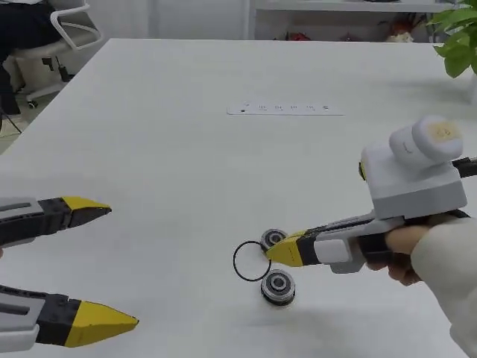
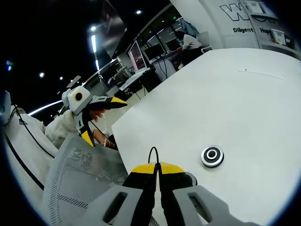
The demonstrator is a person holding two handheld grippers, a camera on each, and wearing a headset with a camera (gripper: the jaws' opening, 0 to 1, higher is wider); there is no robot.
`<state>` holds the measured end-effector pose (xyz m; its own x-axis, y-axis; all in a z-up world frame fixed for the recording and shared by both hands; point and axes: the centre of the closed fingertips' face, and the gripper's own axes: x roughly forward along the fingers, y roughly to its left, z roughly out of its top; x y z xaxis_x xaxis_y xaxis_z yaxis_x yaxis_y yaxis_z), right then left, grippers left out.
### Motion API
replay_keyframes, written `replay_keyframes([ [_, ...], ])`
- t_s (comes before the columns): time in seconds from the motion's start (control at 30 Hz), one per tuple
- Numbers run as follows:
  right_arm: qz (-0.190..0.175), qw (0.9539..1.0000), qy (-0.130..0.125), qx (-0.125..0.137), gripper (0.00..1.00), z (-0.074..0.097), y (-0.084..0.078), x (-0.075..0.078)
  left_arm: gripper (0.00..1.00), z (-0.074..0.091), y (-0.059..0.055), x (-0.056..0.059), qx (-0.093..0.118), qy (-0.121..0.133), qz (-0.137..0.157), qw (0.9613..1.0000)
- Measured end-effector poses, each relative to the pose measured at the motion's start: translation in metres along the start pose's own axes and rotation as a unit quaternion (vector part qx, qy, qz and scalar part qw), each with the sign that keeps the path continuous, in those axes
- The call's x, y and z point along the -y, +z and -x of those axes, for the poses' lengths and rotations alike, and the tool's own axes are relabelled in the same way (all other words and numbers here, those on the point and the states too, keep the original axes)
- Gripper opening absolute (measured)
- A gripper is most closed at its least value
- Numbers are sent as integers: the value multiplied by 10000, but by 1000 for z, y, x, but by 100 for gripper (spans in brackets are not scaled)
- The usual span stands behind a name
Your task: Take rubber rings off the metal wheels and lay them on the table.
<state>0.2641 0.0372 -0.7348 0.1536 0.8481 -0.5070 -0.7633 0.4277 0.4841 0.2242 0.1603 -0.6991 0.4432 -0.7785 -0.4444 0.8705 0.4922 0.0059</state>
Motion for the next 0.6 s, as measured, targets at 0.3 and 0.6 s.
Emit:
replay_keyframes([
  [0.3,23,10000,-6,-89,0,-9,-7,-5,85,7,-9,7,91,60,167,9998],
  [0.6,-118,9992,-337,187,0,-19,-5,8,85,13,-15,11,142,100,272,9995],
])
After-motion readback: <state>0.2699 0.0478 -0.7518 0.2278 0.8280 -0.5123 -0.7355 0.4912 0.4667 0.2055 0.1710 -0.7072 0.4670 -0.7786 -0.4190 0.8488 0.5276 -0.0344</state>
